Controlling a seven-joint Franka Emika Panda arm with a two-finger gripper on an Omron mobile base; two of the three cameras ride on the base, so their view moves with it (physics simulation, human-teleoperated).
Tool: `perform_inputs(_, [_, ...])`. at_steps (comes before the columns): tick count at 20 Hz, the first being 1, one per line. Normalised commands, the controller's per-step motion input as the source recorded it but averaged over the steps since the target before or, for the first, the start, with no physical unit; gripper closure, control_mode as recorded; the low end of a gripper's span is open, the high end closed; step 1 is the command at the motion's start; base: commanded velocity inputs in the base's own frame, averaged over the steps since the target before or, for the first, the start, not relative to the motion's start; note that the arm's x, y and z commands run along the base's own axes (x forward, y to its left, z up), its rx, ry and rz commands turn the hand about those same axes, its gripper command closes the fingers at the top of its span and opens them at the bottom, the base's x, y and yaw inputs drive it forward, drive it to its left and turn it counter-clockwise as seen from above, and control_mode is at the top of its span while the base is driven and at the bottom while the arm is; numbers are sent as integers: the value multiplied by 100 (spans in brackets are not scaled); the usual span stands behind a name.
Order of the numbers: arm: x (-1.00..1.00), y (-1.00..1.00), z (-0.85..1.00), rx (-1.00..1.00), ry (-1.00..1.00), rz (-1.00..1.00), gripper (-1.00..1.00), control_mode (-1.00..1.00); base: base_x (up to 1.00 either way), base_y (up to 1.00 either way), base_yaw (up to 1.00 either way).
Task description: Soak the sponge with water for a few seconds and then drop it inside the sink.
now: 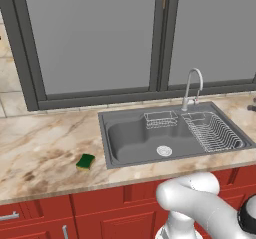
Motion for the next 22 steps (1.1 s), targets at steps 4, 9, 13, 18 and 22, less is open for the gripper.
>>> perform_inputs(4, [27,-1,-15,0,0,4,-100,-100,0,0,0])
perform_inputs(9, [43,0,-27,0,0,0,-100,-100,0,0,0])
perform_inputs(13, [39,0,-35,0,-5,0,-100,-100,0,0,0])
perform_inputs(18, [36,0,-33,1,-11,0,-100,-100,0,0,0])
perform_inputs(22, [32,-4,-8,2,-8,2,-100,-100,0,0,0])
